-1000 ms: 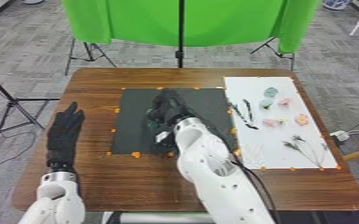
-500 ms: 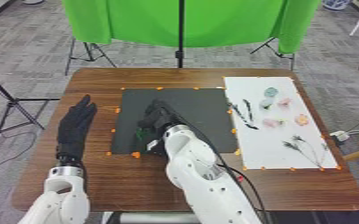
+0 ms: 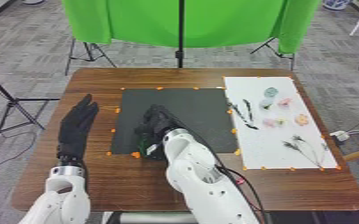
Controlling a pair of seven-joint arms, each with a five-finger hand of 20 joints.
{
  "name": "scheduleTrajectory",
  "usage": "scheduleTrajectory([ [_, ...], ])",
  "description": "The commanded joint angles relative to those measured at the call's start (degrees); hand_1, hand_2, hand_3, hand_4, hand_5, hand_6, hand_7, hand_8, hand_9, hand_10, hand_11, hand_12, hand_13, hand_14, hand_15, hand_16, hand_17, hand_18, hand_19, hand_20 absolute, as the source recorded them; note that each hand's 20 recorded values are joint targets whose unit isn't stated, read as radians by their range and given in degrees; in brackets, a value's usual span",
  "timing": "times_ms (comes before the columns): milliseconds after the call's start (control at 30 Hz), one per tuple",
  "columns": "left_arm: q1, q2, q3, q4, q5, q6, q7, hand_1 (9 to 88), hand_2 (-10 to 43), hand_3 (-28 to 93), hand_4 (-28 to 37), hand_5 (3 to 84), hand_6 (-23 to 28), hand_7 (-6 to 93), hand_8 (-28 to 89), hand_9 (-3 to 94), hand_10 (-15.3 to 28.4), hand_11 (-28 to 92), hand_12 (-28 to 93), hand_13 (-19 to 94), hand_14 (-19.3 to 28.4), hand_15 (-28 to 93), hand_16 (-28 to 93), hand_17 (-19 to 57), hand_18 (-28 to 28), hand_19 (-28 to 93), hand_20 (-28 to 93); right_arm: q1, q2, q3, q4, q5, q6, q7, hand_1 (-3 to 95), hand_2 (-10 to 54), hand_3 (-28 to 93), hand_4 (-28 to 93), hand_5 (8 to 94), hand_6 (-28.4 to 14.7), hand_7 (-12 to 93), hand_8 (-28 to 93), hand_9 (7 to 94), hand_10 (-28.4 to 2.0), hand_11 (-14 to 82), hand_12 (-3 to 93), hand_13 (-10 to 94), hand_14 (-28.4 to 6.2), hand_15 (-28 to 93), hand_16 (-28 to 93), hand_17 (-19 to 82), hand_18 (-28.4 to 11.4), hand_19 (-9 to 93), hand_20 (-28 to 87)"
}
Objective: Arrange flowers
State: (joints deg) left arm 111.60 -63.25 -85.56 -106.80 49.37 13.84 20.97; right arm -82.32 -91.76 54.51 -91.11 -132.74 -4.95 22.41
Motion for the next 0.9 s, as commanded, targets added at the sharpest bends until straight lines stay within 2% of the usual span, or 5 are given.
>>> scheduleTrajectory([
  [33,1.65,-1.2,-0.45,-0.66,-0.01,-0.52,-0.01,17.8,-0.8,68,-28.3,41.1,3.3,5.5,-6,38.6,12.3,10,8,29,12.9,8,0,6.6,9.4,2,18,-0.3,0.31,0.71,-0.56,-3.02,-1.1,-4.32,53.9,-9.5,26,11,75.8,-2.0,46,5,89.0,-12.3,44.4,23.1,94,-2.0,60,28,71,-7.9,93,52],
  [67,2.01,-1.41,-0.71,-0.8,-0.02,-0.37,0.06,17.9,-0.8,68,-28.3,41.0,3.3,5.5,-6,38.5,12.3,10,8,29,12.9,8,0,6.6,9.4,2,18,-0.57,1.11,1.12,-1.15,-7.23,-2.52,-6.78,42.8,-9.5,50,-4,76.2,-2.0,47,-3,88.9,-12.4,44.4,23.1,94,-2.1,60,28,71,-8.0,93,52],
  [167,3.0,-1.66,-1.35,-1.23,-0.24,-0.07,-0.04,18.0,-0.8,68,-28.3,41.0,3.3,5.5,-6,38.6,12.3,10,8,29,12.9,8,0,6.6,9.5,2,18,-0.44,4.65,-0.04,-4.4,-9.39,-5.76,-7.04,31.3,-5.9,64,-7,78.1,-2.1,45,-13,89.0,-12.6,44.1,23.2,94,-2.8,60,29,71,-9.0,93,53],
  [433,3.74,-1.97,-1.71,-1.63,-0.24,0.02,-0.17,17.8,-0.7,68,-28.3,41.0,3.3,5.6,-6,38.6,12.3,10,9,29,13.0,8,1,6.6,9.5,2,18,-1.87,9.82,-1.61,-10.58,-12.58,-17.62,-6.05,19.4,12.3,64,-4,79.6,-3.5,18,-9,89.7,-13.0,42.5,23.9,94,-4.2,60,31,69,-10.8,93,56],
  [900,3.6,-2.15,-1.46,-1.76,-0.24,-0.06,-0.3,17.5,-0.3,68,-28.3,41.1,3.3,5.7,-6,38.4,12.2,10,9,30,13.1,8,1,6.6,9.5,2,18,-2.6,7.86,-3.03,-9.76,-12.52,-24.23,-6.32,16.8,15.9,63,-1,79.0,-3.7,16,-8,90.9,-13.2,41.5,24.3,94,-4.7,61,30,70,-11.0,93,56],
])
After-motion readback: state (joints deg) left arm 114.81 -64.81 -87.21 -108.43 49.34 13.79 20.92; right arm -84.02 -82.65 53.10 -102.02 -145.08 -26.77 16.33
